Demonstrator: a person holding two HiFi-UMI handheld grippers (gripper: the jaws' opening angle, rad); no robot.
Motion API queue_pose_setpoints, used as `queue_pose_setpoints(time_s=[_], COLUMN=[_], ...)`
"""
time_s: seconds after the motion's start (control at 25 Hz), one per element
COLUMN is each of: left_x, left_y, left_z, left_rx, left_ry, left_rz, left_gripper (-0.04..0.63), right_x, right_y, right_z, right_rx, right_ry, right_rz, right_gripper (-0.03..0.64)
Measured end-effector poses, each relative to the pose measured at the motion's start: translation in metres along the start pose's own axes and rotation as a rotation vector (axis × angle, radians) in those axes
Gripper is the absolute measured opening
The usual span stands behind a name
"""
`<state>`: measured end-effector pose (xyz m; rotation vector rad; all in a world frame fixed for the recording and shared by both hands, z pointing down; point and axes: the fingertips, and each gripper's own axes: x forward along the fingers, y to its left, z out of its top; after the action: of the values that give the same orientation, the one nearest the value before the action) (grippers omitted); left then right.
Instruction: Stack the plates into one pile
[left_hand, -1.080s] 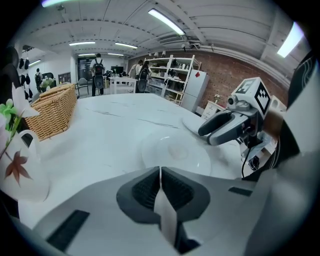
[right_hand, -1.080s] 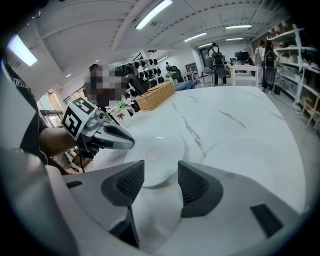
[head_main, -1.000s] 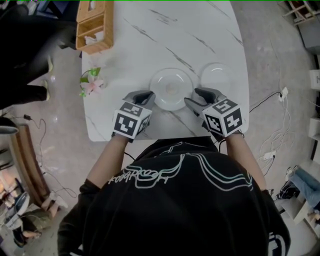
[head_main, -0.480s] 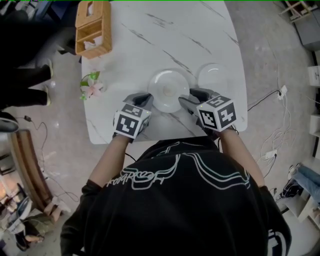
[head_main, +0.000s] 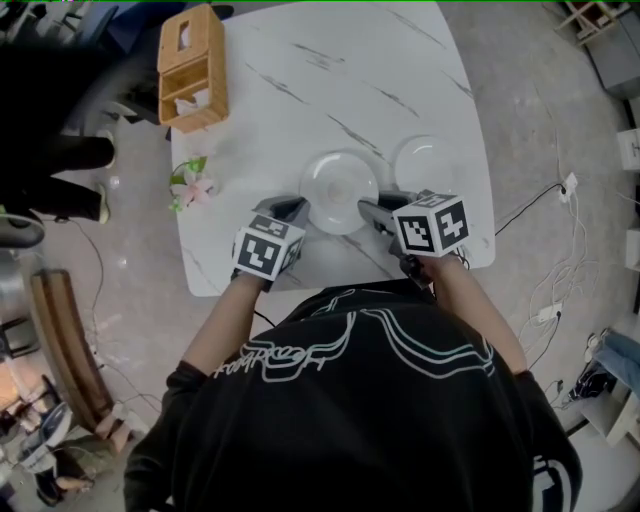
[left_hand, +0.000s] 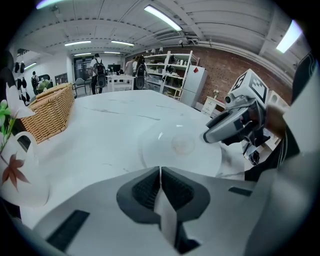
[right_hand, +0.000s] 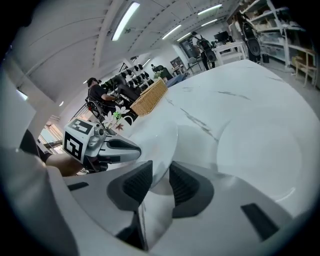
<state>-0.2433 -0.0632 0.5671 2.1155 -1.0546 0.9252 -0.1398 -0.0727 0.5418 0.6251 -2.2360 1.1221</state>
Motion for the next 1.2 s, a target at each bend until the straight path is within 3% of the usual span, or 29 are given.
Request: queue_pose_setpoints(time_s=[0.36,0.76,1.2], left_x=[-0.001,-0.016,-0.038], left_y=[-0.002,-0.004,-0.027], left_z=[0.004,0.019,0.050], left_rx=[0.005,-0.069,-0.095], left_ry=[-0.001,-0.073,-0.151], left_rz=[0.001,-0.017,0.028], left_gripper=[0.031,0.031,0.031], right_x=[-0.007,-0.021,-0.066], right_y=[0.002,-0.002,-0.022], right_z=[0.008,0.017,0.028], right_rx=[0.163,0.223,0.260], right_ry=[-0.088,-0.139,-0.196], right_rz=[0.083,0.092,0.109], right_gripper=[0.061,0.035,0.035])
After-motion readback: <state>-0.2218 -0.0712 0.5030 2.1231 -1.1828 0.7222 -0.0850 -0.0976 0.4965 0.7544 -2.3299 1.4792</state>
